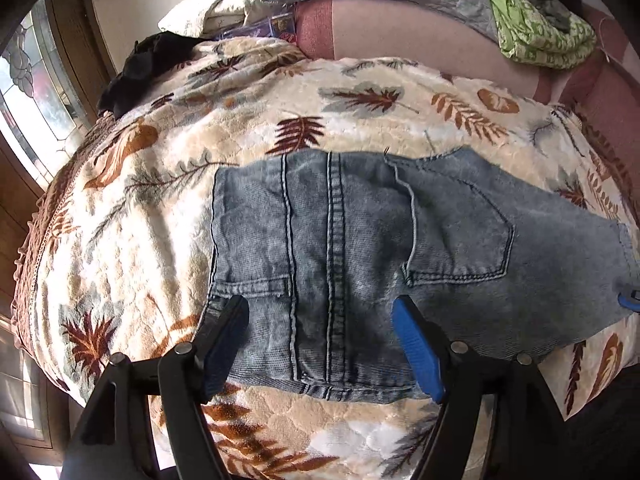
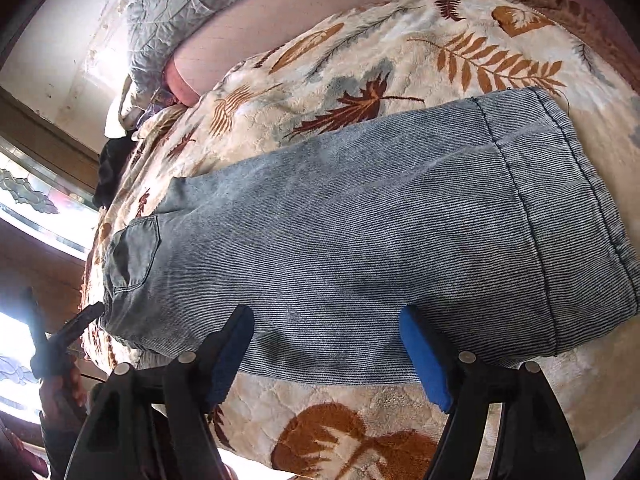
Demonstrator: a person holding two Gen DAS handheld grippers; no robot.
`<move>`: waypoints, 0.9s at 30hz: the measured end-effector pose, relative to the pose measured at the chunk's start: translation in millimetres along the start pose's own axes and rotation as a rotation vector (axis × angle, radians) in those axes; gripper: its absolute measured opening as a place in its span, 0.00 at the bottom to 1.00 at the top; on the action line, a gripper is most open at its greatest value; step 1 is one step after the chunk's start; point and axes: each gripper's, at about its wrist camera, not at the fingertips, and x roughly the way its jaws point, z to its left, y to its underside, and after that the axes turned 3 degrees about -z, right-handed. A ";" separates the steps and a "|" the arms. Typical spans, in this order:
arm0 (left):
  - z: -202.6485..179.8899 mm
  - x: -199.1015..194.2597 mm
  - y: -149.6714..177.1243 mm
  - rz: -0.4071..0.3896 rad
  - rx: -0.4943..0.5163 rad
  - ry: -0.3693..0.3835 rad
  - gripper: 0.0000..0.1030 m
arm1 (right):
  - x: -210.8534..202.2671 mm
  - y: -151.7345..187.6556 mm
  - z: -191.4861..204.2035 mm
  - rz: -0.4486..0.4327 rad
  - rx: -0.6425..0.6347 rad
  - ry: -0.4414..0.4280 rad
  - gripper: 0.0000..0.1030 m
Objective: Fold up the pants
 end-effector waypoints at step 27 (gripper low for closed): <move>10.9 50.0 1.8 0.042 -0.112 -0.021 0.79 | 12.4 -60.0 144.2 0.035 -0.295 -0.212 0.77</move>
